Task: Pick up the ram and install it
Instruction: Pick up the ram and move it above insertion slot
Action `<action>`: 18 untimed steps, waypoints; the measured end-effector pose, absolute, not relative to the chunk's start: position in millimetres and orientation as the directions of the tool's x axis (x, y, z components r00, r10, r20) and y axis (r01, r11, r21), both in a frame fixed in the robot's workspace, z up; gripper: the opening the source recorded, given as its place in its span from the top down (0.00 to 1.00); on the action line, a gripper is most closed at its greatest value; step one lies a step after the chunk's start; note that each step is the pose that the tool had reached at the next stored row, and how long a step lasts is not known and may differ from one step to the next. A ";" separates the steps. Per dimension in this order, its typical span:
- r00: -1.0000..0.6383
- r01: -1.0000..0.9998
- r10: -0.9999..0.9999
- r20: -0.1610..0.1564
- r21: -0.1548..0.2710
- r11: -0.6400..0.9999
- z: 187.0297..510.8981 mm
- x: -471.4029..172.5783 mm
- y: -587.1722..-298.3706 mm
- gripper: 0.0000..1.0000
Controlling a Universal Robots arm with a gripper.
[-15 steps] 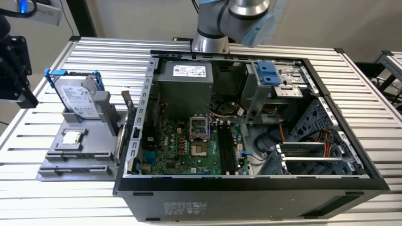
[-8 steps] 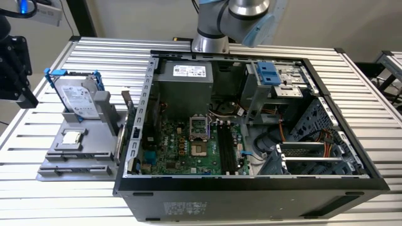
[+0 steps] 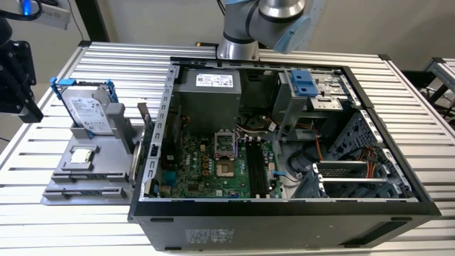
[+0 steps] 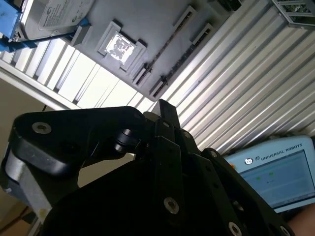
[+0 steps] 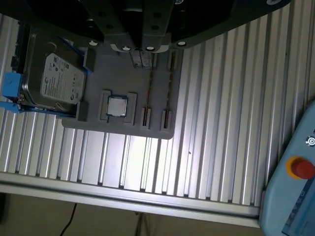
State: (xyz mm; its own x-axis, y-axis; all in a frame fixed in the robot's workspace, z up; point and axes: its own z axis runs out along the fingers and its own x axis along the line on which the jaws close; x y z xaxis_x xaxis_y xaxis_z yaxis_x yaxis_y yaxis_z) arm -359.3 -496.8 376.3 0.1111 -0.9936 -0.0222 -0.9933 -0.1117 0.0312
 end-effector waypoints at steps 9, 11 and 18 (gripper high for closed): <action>0.109 -0.993 -0.994 -0.022 0.031 -0.110 376.3 -359.3 -496.8 0.00; 0.109 -0.993 -0.994 -0.022 0.031 -0.110 376.4 -359.3 -496.8 0.00; 0.108 -0.994 -0.994 0.000 0.033 -0.108 373.2 -359.3 -496.7 0.00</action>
State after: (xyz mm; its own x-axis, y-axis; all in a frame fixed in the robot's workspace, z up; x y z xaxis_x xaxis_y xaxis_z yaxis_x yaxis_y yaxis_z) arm -359.3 -496.7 373.2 0.1083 -0.9941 0.0000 -0.9936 -0.1082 0.0334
